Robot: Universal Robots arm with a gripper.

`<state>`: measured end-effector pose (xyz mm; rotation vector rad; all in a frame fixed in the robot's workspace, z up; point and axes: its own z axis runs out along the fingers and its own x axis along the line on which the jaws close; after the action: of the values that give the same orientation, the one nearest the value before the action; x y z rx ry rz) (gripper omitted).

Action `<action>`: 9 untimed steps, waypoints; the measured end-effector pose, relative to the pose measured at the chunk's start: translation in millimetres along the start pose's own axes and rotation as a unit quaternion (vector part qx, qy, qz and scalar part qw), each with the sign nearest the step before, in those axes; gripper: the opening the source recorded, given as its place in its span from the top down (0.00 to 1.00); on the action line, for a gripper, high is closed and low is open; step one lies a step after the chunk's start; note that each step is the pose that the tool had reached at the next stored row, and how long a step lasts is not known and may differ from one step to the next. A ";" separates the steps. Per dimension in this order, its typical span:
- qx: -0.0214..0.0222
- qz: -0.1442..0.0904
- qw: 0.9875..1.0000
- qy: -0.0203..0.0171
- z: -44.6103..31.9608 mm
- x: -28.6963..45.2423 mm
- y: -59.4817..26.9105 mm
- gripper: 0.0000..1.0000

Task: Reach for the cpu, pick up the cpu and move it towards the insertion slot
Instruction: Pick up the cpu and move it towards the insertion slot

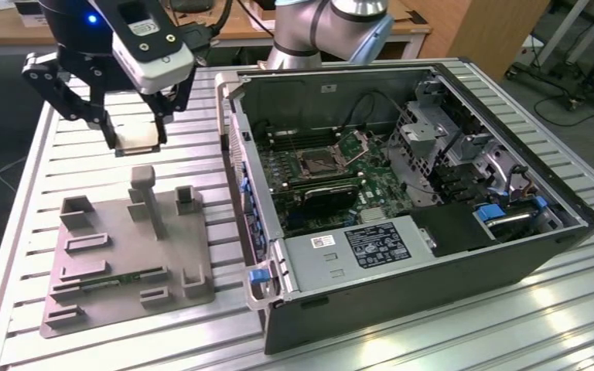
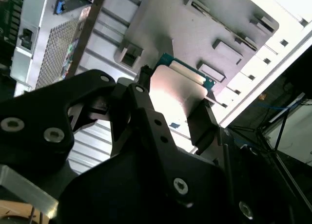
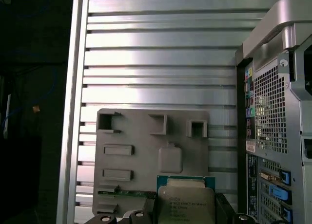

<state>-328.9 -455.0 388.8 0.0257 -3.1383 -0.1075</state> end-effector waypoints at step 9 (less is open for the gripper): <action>0.000 0.000 1.000 0.000 0.0 -18.9 -0.3 0.45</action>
<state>-310.0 -455.0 388.8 0.0258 -3.1384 -0.1076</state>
